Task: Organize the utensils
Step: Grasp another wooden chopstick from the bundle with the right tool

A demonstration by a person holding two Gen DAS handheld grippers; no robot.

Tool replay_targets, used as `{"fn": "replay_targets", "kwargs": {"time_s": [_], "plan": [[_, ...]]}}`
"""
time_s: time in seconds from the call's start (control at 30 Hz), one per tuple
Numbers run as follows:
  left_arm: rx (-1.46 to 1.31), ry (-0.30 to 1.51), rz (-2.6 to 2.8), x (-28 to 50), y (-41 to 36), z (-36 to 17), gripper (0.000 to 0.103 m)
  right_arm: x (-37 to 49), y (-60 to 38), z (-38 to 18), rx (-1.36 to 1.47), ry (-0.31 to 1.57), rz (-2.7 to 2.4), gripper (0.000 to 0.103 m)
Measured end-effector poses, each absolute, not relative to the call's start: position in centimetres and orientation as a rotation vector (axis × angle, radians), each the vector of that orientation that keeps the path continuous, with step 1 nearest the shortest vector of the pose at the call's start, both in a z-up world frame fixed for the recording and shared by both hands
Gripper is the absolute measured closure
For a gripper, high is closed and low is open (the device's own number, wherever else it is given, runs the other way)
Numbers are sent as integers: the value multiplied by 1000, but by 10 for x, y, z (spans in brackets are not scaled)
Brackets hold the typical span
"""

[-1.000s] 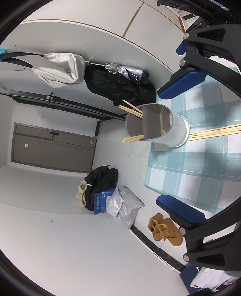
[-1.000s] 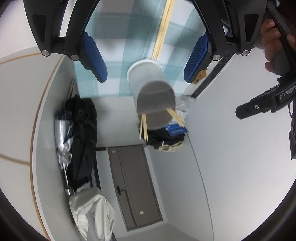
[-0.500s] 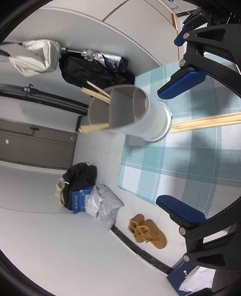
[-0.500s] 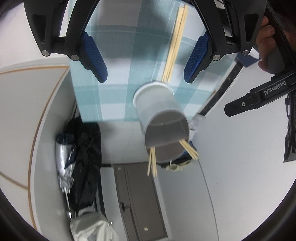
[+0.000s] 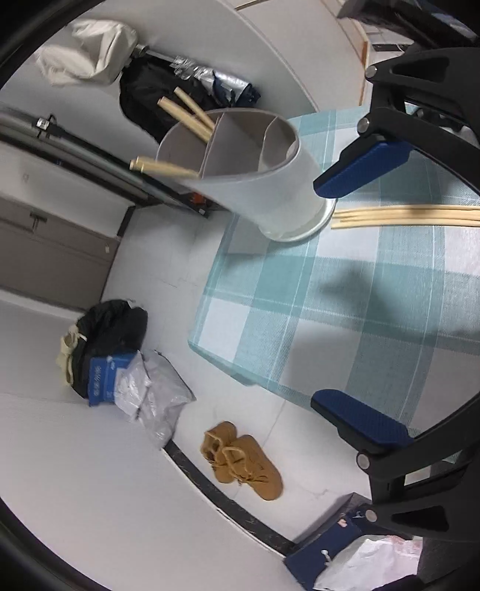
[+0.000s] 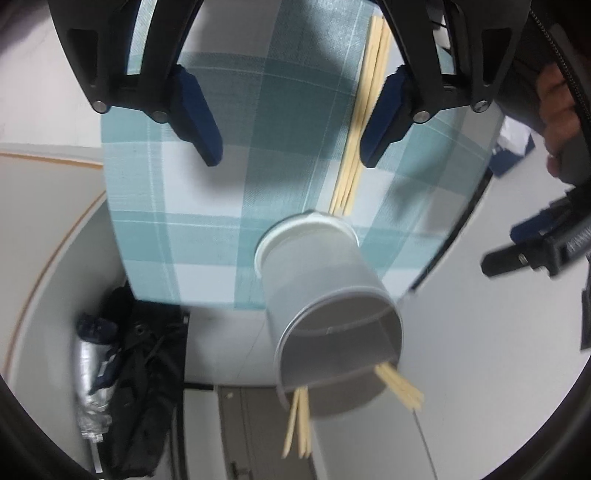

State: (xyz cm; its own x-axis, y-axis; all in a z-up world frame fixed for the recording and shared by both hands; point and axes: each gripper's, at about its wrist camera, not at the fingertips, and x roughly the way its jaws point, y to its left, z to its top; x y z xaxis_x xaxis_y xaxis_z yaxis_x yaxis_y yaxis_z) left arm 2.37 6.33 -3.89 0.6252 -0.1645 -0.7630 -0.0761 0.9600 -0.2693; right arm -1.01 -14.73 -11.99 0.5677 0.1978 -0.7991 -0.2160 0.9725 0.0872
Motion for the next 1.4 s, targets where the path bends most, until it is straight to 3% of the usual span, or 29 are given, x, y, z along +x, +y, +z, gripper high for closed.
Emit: {"fn": "replay_targets", "kwargs": {"time_s": [0.17, 0.3, 0.37, 1.07, 1.13, 1.4], "plan": [[-303, 946, -40, 31, 68, -46, 1, 4, -127, -142, -58, 1028, 264, 47], [-294, 965, -15, 33, 71, -49, 1, 11, -115, -159, -44, 1084, 283, 77], [-290, 976, -3, 32, 72, -51, 1, 9, -111, -165, -38, 1100, 293, 85], [-391, 1022, 32, 37, 96, -54, 1, 1, -85, -156, -217, 1138, 285, 86], [-386, 1018, 37, 36, 96, -54, 1, 2, -82, -156, -206, 1159, 284, 96], [-395, 1017, 17, 34, 95, -55, 1, -10, -87, -159, -212, 1193, 291, 99]]}}
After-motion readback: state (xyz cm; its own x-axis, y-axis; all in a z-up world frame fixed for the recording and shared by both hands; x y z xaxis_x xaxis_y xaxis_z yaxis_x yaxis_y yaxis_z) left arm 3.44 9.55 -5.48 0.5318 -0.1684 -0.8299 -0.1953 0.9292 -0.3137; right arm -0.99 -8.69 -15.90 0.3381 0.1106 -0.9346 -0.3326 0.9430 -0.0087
